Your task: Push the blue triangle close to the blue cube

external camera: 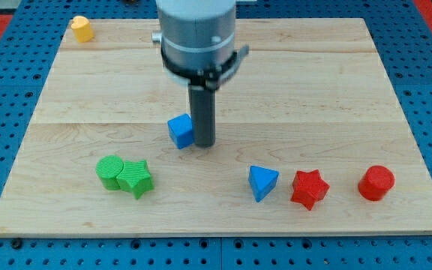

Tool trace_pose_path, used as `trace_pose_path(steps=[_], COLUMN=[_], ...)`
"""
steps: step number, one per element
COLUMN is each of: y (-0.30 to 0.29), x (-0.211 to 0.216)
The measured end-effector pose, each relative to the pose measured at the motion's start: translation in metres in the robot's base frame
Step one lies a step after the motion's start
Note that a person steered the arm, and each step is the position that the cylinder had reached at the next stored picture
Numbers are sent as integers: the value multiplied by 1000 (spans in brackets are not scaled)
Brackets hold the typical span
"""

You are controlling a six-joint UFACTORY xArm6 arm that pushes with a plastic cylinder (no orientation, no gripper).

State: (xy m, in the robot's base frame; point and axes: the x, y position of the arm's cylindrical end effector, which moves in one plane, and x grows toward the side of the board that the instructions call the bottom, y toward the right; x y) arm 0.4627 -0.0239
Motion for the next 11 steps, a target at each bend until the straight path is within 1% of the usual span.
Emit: trace_pose_path(steps=[1, 2, 3, 4, 5, 6, 7, 8, 9, 10, 11], y=[40, 123, 110, 112, 120, 72, 52, 39, 38, 11, -2], x=[36, 46, 56, 95, 109, 101, 67, 79, 140, 128, 88])
